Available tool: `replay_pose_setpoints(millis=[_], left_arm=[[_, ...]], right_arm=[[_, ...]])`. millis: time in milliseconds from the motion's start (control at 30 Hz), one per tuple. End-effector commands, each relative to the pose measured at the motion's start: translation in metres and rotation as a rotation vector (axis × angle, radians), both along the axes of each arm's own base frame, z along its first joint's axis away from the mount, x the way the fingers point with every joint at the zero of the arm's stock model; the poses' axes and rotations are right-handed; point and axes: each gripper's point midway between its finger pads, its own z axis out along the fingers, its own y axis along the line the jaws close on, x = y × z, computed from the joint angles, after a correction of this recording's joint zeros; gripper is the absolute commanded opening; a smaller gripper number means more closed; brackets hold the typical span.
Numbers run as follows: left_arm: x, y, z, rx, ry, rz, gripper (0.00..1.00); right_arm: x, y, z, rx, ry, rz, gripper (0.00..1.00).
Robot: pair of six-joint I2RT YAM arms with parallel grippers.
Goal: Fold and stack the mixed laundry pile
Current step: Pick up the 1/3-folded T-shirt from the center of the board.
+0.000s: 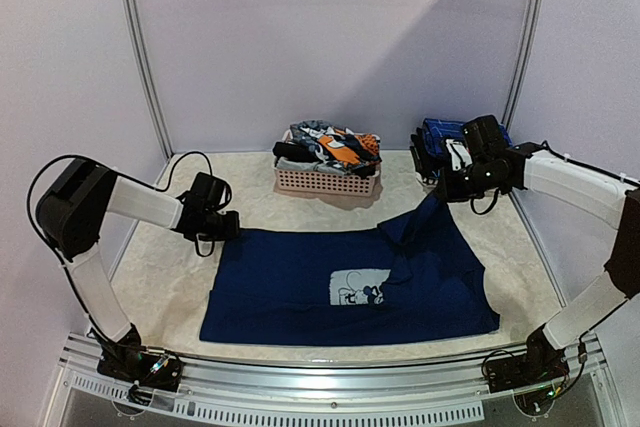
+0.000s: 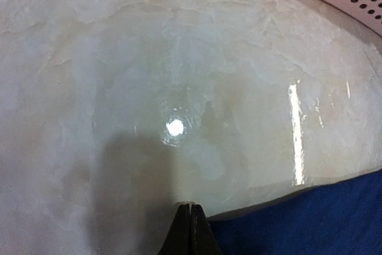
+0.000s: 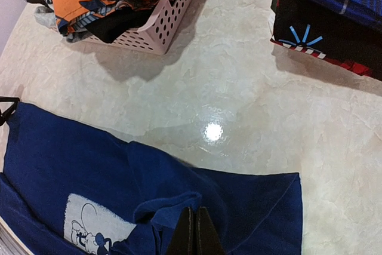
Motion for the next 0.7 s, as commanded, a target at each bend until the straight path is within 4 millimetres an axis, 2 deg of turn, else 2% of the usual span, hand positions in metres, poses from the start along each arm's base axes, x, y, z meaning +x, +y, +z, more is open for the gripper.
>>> replay_pose_setpoints(millis=[0,667], left_arm=[[0.001,0.002,0.012,-0.018,-0.045,-0.007,0.00],[-0.022,0.011,0.023,-0.049,-0.099,0.013,0.00]], right_arm=[[-0.011,-0.008,0.008,-0.024,-0.024,-0.012,0.00],[-0.052,-0.015,0.024,0.029,-0.063,0.036,0.00]])
